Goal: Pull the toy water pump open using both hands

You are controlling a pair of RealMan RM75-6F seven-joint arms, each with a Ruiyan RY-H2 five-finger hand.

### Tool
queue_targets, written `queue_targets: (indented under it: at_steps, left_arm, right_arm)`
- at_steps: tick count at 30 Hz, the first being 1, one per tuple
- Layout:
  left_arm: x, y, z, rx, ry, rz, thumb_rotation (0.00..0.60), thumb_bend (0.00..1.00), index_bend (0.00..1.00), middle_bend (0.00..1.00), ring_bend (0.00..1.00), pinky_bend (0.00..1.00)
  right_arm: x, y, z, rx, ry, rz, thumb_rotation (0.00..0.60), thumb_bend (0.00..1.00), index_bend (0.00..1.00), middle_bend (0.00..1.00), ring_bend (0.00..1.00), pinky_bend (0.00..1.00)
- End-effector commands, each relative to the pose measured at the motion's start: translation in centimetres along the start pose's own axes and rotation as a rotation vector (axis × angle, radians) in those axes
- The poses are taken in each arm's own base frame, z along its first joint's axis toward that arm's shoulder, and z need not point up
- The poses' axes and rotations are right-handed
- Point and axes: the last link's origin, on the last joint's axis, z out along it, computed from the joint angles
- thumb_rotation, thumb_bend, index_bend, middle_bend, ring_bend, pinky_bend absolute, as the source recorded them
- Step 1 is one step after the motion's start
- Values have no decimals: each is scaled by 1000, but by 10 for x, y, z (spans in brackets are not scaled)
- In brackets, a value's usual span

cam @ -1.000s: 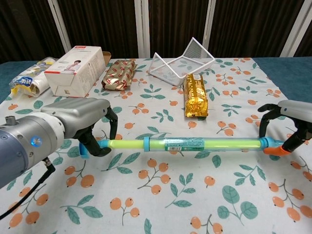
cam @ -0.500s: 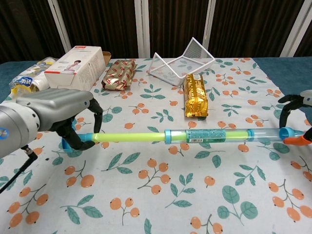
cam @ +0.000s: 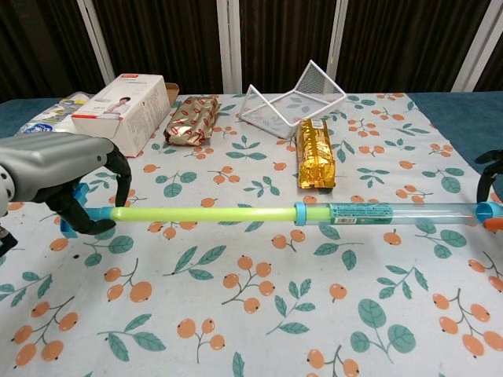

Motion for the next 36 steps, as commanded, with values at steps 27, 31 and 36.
queue_targets:
  at_steps: [27, 31, 36]
  left_arm:
    - [-5, -49, 3, 77, -19, 20, 600, 499, 556, 203, 59, 182]
    - [-5, -49, 3, 68, -17, 8, 600, 365, 362, 135, 44, 154]
    - [-4, -50, 3, 59, -13, -14, 600, 133, 116, 38, 0, 100]
  right_arm:
    - [6, 13, 1, -50, 2, 12, 600, 409, 643, 63, 0, 0]
    - [4, 12, 1, -44, -9, -4, 600, 408, 491, 49, 0, 0]
    - [2, 12, -1, -35, -22, -3, 600, 408, 0, 0, 0, 0]
